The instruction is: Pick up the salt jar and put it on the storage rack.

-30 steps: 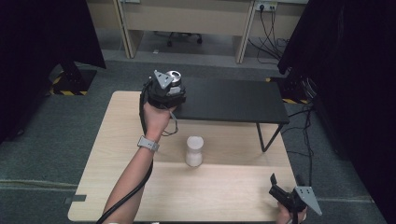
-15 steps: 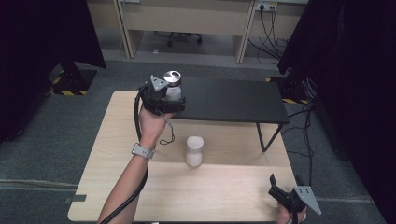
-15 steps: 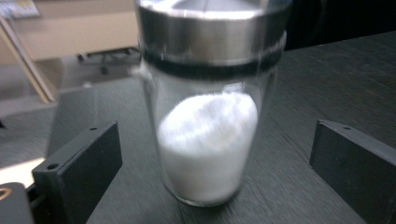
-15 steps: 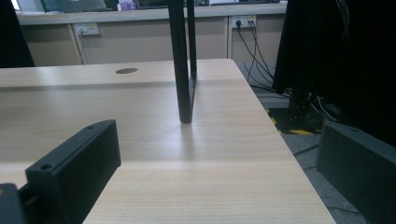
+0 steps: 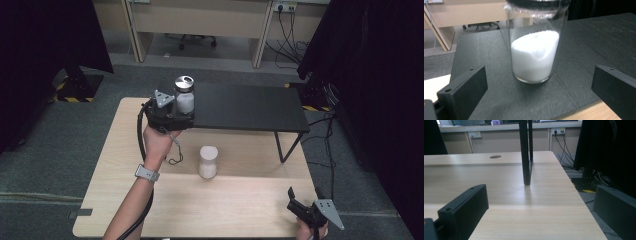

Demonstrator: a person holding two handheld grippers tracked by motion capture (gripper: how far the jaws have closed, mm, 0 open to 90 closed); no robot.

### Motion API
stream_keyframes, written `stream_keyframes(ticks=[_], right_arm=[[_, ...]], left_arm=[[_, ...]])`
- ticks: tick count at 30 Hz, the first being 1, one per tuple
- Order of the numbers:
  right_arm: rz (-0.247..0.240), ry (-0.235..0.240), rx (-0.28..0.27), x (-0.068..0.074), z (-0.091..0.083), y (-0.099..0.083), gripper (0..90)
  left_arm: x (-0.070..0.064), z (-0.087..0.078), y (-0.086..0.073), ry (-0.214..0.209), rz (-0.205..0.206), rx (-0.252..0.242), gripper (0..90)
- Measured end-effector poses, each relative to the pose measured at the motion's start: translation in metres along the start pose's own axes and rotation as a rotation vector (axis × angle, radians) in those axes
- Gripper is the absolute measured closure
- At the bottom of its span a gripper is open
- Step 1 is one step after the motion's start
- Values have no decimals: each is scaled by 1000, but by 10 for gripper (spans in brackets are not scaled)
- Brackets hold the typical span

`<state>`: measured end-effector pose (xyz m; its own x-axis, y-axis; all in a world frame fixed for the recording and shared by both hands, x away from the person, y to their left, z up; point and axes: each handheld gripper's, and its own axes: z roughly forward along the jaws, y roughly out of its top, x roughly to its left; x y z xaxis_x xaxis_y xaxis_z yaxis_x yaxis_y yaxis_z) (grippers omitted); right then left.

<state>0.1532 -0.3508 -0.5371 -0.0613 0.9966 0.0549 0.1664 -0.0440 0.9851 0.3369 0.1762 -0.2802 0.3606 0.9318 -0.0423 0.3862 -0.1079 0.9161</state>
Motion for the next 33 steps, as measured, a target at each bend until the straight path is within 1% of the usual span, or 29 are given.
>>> stream_keyframes(ticks=[3,5,6,7,8,9,10,11,12,13,14,16,17,18,20,23,24,26,27,28,30,32,33], right_arm=[[-3,3,6,0,0,1,3],[-8,6,13,0,1,2,3],[-12,6,16,0,1,2,3],[-16,8,19,0,1,3,4],[-16,8,19,0,1,3,4],[-20,11,24,0,2,4,3],[-20,11,24,0,2,4,3],[-23,13,26,0,2,4,3],[-23,13,26,0,2,4,3],[-24,13,28,0,2,4,3],[-25,13,27,0,2,4,3],[-28,12,24,1,2,3,3],[-28,12,24,1,2,3,3],[-32,10,20,1,1,3,3],[-30,9,17,1,1,2,3],[-30,10,10,1,0,1,3],[-30,10,10,1,0,1,3],[-33,15,8,1,0,1,3],[-30,18,11,0,0,1,3],[-30,18,11,0,0,1,3],[-33,25,15,-1,0,2,3],[-45,29,16,-1,1,2,4],[-46,29,19,-1,1,2,3]], left_arm=[[1,-4,-5,5,-7,-4,0],[4,-10,-12,7,-20,-12,0],[4,-10,-12,7,-20,-12,0],[6,-13,-17,9,-27,-12,0],[6,-13,-17,9,-27,-12,0],[6,-18,-22,19,-32,-12,0],[6,-18,-22,19,-32,-12,0],[6,-22,-26,26,-38,-12,0],[6,-22,-26,26,-38,-12,0],[6,-26,-31,33,-43,-19,0],[6,-26,-31,33,-43,-19,0],[8,-32,-39,34,-45,-21,0],[8,-32,-39,34,-45,-21,0],[8,-36,-44,39,-47,-19,0],[9,-37,-46,41,-49,-18,0],[11,-44,-58,53,-56,-11,0],[11,-44,-58,53,-56,-11,0],[13,-49,-66,46,-55,-20,0],[15,-55,-76,43,-44,-40,0],[15,-55,-76,43,-44,-40,0],[17,-61,-84,42,-43,-51,0],[20,-65,-89,43,-44,-47,0],[22,-69,-96,49,-40,-42,0]])
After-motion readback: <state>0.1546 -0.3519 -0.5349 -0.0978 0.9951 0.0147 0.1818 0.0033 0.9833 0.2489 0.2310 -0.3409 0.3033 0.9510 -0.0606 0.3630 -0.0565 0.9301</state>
